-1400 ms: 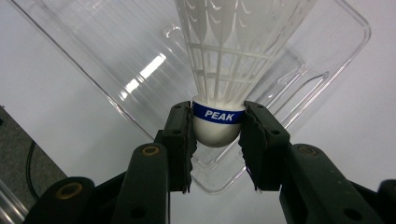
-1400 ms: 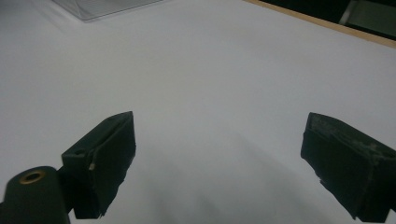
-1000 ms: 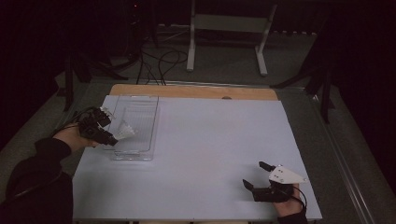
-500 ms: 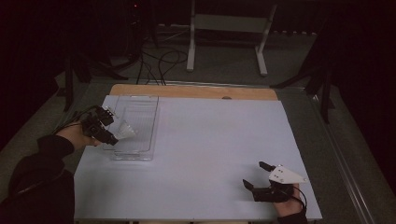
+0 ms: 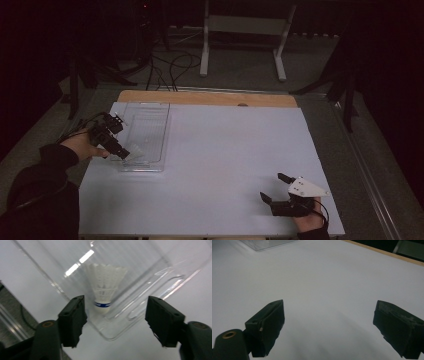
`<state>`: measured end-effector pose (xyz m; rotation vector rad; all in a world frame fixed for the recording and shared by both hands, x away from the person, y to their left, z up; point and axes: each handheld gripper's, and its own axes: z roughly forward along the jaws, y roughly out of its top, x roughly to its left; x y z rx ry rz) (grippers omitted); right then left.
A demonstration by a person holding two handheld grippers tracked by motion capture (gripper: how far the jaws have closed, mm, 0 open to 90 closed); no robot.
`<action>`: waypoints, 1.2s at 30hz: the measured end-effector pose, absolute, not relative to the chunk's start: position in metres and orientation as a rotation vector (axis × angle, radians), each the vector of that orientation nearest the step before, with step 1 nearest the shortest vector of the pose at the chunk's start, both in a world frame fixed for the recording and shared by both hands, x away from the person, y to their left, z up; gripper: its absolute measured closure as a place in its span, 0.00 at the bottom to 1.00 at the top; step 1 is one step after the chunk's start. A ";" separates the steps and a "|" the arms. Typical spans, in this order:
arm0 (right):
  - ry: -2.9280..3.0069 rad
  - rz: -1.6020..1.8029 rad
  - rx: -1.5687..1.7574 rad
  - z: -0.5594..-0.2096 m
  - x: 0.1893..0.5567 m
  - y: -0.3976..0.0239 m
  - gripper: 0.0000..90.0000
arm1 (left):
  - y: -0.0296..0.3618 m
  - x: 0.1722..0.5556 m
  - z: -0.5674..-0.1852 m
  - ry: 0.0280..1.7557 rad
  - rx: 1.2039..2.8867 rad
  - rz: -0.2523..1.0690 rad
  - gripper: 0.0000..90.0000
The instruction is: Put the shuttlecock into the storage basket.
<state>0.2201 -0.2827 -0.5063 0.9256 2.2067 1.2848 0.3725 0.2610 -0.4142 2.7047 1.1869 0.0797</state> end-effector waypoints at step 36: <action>2.207 1.289 0.922 -0.506 0.220 -0.283 0.11 | 0.225 0.365 -0.403 1.030 2.562 0.104 0.00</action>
